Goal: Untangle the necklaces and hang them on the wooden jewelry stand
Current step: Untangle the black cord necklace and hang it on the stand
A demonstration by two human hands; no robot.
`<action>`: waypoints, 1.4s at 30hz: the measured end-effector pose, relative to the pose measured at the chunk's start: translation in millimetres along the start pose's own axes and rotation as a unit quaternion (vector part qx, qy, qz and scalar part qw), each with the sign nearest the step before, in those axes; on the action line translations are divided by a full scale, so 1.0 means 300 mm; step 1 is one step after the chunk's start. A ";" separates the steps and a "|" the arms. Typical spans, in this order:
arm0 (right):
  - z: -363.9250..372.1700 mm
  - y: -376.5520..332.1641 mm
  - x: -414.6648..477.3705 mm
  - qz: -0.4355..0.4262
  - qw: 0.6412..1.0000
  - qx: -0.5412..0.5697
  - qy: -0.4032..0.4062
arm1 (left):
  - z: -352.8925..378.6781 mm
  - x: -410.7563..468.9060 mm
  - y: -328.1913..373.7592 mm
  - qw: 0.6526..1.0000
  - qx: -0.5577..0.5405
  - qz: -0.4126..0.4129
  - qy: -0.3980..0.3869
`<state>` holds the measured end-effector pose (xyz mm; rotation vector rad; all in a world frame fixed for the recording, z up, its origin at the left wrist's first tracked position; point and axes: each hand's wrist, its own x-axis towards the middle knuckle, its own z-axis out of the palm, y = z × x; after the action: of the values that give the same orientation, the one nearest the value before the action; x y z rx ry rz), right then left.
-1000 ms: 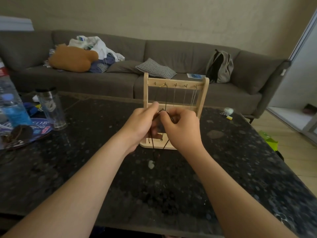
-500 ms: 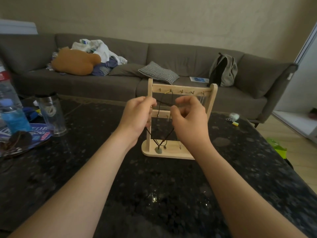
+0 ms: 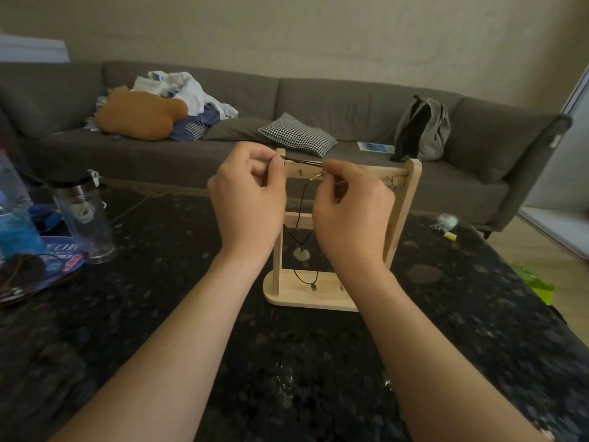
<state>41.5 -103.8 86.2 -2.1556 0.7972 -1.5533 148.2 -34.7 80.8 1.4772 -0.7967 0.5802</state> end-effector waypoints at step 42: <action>0.019 0.044 -0.083 0.128 0.977 0.073 -0.155 | -0.019 -0.093 -0.126 0.983 0.072 -0.061 -0.158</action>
<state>38.0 -98.6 58.1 -2.0279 0.7919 -1.0789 160.5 -27.0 35.7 1.7663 -0.9143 0.3186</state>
